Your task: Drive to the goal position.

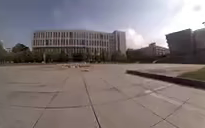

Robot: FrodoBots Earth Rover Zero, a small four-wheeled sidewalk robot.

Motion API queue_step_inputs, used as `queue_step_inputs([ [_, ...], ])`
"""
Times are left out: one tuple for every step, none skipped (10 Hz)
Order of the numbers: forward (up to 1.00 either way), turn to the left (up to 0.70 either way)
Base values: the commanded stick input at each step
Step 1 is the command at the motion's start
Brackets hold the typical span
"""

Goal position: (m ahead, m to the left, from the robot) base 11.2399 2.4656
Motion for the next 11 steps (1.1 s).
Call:
queue_step_inputs([
  [1.0, -0.32],
  [1.0, 0.04],
  [1.0, 0.04],
  [1.0, 0.04],
  [1.0, 0.04],
  [1.0, 0.04],
  [1.0, 0.04],
  [1.0, 0.04],
  [1.0, 0.04],
  [1.0, 0.04],
  [1.0, 0.04],
])
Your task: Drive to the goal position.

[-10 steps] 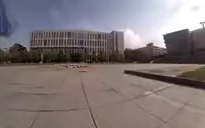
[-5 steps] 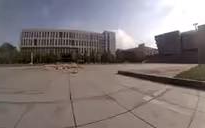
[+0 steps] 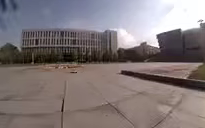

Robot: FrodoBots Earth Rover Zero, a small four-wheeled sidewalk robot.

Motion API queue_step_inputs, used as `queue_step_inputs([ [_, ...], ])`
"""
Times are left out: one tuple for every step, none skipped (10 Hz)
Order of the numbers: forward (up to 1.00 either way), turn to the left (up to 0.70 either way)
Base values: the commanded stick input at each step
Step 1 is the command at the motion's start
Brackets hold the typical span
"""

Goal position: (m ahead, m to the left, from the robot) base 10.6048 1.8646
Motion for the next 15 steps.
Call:
queue_step_inputs([
  [1.0, 0.04],
  [1.0, 0.04],
  [1.0, 0.04],
  [1.0, 0.04],
  [1.0, 0.04],
  [1.0, 0.04],
  [1.0, 0.04],
  [1.0, 0.04],
  [1.0, 0.04],
  [1.0, 0.04],
  [1.0, 0.04],
  [1.0, 0.04],
  [1.0, 0.04],
  [1.0, 0.04],
  [1.0, 0.04],
])
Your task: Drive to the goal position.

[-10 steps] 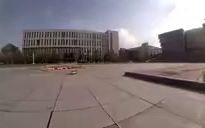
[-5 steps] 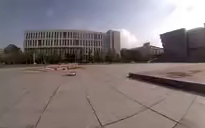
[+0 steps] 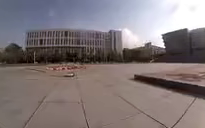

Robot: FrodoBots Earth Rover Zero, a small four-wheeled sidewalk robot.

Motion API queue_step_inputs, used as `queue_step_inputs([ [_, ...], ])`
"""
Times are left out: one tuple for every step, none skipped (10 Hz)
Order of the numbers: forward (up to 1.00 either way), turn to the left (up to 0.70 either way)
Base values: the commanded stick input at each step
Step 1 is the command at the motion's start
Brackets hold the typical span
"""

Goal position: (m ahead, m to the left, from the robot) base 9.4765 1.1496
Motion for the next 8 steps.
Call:
queue_step_inputs([
  [1.0, 0.04],
  [1.0, 0.04],
  [1.0, 0.04],
  [1.0, 0.04],
  [1.0, 0.04],
  [1.0, 0.04],
  [1.0, 0.04],
  [1.0, 0.04],
])
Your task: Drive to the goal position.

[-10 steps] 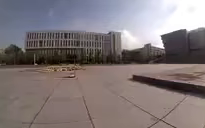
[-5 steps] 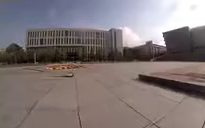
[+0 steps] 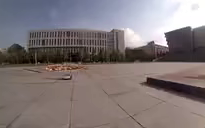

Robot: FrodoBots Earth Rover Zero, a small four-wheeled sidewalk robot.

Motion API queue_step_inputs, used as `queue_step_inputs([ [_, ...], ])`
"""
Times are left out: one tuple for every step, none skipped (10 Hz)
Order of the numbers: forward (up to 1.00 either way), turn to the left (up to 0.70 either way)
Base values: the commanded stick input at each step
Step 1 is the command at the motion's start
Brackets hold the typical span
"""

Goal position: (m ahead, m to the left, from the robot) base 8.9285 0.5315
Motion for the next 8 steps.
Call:
queue_step_inputs([
  [1.0, 0.04],
  [1.0, 0.04],
  [1.0, 0.04],
  [1.0, 0.04],
  [1.0, 0.04],
  [1.0, 0.04],
  [1.0, 0.04],
  [1.0, 0.04],
])
